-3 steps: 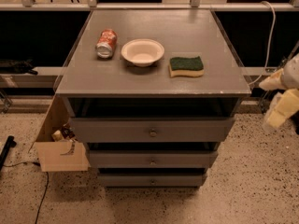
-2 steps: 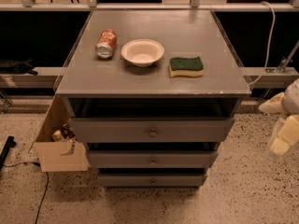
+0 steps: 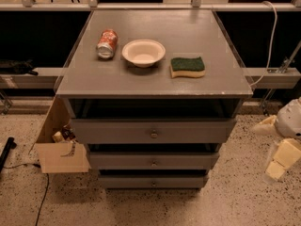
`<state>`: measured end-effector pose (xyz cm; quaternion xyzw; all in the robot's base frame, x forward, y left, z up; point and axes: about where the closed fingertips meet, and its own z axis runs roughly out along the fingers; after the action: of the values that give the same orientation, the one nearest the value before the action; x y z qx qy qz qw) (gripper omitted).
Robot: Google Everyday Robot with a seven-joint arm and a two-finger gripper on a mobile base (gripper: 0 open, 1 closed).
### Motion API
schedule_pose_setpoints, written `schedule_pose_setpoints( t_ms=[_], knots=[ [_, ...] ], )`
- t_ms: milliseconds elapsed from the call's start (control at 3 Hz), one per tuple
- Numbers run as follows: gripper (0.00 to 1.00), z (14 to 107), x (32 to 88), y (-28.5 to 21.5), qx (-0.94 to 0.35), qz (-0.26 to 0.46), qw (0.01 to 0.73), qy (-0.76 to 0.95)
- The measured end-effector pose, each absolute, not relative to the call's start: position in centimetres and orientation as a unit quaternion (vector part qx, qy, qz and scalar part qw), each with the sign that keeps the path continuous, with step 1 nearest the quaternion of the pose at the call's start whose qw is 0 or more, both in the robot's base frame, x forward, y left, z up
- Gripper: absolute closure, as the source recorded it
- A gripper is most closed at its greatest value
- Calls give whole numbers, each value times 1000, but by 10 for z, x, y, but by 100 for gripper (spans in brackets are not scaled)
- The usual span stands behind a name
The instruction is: Open bottom drawer
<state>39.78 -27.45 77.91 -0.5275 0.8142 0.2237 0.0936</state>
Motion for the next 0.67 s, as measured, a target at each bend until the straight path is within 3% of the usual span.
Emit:
schedule_pose_setpoints(
  t_ms=[333,667],
  knots=[
    [0,774,401,-285,-496,247,129,822],
    [0,732,397,-286,-416,320,179,832]
  ],
)
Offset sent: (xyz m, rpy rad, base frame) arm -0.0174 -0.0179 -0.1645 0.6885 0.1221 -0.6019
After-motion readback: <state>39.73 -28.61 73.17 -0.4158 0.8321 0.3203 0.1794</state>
